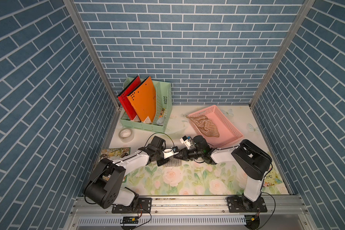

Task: Fold the square dishcloth
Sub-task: Fold the cleaning item at the center of the board.

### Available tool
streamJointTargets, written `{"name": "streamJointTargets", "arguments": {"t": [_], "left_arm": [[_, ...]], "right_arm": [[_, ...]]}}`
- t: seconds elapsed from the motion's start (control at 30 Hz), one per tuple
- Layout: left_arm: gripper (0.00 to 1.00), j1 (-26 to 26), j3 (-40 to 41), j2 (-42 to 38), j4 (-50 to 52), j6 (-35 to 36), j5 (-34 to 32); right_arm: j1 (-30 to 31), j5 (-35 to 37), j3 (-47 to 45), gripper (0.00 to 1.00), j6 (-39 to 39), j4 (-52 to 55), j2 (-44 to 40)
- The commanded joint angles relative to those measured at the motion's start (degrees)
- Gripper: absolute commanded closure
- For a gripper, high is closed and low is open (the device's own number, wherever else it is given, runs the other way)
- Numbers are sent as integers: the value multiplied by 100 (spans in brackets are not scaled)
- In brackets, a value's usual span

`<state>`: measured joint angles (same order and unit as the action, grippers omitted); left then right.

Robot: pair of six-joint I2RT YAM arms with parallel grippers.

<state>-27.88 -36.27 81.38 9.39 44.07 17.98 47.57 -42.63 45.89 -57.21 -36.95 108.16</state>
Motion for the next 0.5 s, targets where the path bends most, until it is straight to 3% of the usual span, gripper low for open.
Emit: {"name": "streamJointTargets", "arguments": {"t": [0.0,0.2,0.33,0.47], "left_arm": [[61,-41,-102,-137,146,-65,216],[59,-32,-474,-222,550,-160,556],[56,-10,-1071,-283,1376,-64,758],[56,-13,-983,-92,1376,96,686]], "right_arm": [[-49,156,-117,77,-250,-297,125],[-64,931,84,79,127,882,456],[-64,1383,113,80,326,1323,398],[-49,1488,178,79,454,1480,225]]}}
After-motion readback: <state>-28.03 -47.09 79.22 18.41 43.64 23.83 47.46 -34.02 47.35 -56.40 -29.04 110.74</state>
